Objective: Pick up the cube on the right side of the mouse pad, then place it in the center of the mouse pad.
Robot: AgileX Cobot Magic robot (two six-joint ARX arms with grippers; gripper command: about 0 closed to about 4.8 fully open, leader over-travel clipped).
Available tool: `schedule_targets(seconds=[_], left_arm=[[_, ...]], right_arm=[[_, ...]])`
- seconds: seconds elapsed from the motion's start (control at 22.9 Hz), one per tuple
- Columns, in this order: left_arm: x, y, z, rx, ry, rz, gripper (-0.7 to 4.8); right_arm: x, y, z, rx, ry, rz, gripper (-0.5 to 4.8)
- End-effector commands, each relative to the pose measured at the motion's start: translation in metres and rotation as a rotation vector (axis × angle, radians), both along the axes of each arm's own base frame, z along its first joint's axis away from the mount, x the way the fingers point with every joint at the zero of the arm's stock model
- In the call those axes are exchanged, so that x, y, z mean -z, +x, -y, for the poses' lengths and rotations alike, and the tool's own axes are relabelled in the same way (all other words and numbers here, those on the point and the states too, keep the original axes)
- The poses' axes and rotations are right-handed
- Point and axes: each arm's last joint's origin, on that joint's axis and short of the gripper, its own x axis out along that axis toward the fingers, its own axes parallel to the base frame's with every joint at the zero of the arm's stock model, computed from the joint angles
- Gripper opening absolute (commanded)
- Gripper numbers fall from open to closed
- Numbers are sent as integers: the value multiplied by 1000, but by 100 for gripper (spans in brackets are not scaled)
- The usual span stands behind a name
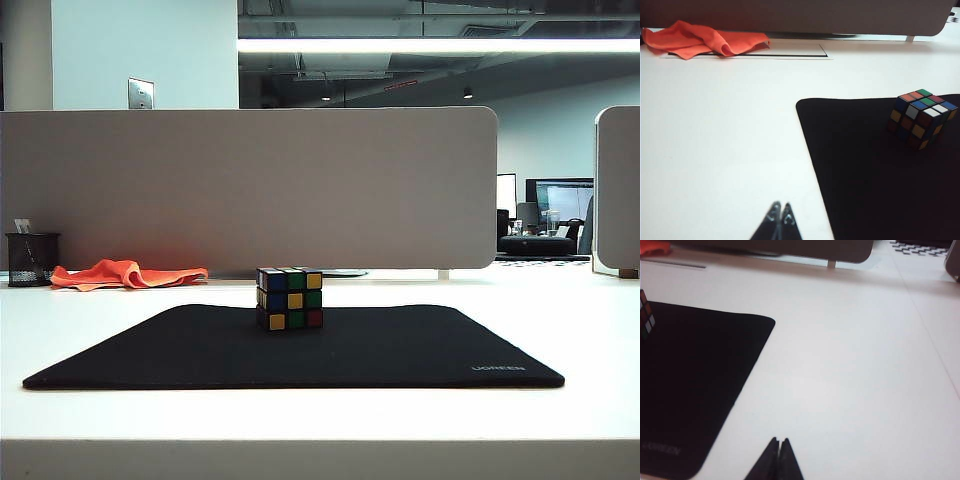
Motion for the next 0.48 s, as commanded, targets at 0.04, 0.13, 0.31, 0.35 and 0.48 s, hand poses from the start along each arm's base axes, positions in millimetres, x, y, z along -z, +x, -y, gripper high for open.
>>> schedule_targets(seconds=[0.04, 0.13, 0.31, 0.35, 0.48], left_arm=[[-4, 0, 0, -2, 7, 33, -5], [-3, 0, 0, -2, 7, 29, -5], [-3, 0, 0, -1, 6, 28, -5], [-3, 0, 0, -1, 5, 27, -5], [-3, 0, 0, -1, 7, 20, -5]], right_arm=[[-2, 1, 0, 3, 14, 30, 23], [1, 2, -1, 3, 19, 42, 23], [1, 2, -1, -2, 17, 35, 22], [1, 2, -1, -3, 18, 36, 22], [1, 2, -1, -3, 18, 36, 23]])
